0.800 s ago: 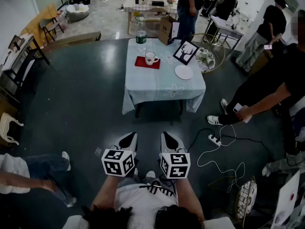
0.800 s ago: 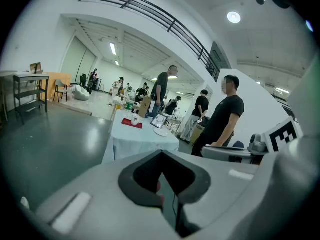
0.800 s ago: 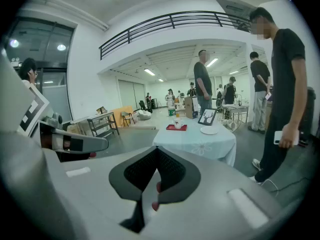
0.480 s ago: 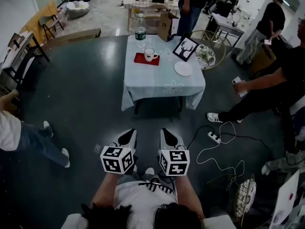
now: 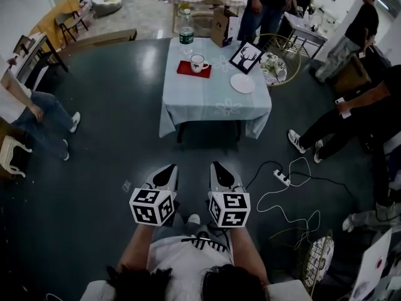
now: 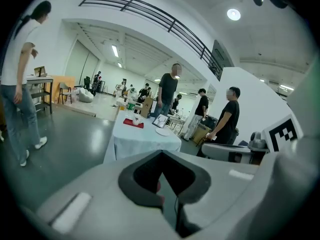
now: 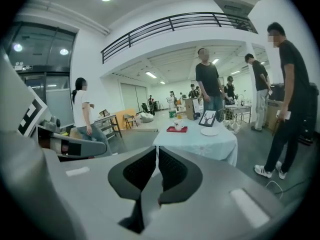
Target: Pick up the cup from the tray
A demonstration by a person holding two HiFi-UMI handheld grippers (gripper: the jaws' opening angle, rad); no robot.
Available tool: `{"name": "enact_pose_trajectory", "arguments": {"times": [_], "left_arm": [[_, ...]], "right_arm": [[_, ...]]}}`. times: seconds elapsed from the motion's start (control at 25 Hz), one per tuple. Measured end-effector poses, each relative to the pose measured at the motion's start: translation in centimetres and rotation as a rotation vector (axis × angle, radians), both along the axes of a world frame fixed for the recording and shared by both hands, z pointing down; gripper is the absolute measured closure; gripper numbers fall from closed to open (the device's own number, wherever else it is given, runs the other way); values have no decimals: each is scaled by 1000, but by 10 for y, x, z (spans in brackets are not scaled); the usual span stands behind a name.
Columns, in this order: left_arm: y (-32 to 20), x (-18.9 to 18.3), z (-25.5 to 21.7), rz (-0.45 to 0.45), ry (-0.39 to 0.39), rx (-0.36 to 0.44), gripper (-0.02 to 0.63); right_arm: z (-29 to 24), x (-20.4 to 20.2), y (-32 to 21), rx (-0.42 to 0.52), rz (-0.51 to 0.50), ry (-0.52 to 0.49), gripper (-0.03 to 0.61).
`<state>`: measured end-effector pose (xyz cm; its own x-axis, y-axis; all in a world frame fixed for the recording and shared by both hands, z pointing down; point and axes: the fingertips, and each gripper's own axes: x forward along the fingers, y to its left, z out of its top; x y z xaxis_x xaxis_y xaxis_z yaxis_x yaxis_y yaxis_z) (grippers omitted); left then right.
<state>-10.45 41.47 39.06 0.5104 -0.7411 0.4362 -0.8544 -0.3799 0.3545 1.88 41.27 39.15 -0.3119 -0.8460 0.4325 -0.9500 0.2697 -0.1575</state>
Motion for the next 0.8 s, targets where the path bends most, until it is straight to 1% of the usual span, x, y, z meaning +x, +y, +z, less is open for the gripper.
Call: {"name": "enact_pose_trajectory", "arguments": {"times": [0.08,0.24,0.32,0.4,0.56,0.68,0.8], "left_arm": [[2,1,4,-9,-3,-5,614],[0,5,7,-13,-9,-10,614],[-6,6,7,-15,-9,-6,614],[-14,7,6,-13,-8,1,614],[-38,8,9,0,-13,9,614],[-62,7,8,-1,2,10,614],[-86,3,10,0,11,8,614]], "right_arm": [[4,1,1,-6,-19,-10,519],[4,2,-1,2,-58,-50,447],[3,2,-6,10,-70,-64,425],[2,1,-13,21,-84,-72,408],[2,0,-34,40,-88,-79,396],[1,-3,-54,40,-98,-77,387],[4,-10,-75,10,-119,-95,342]]}}
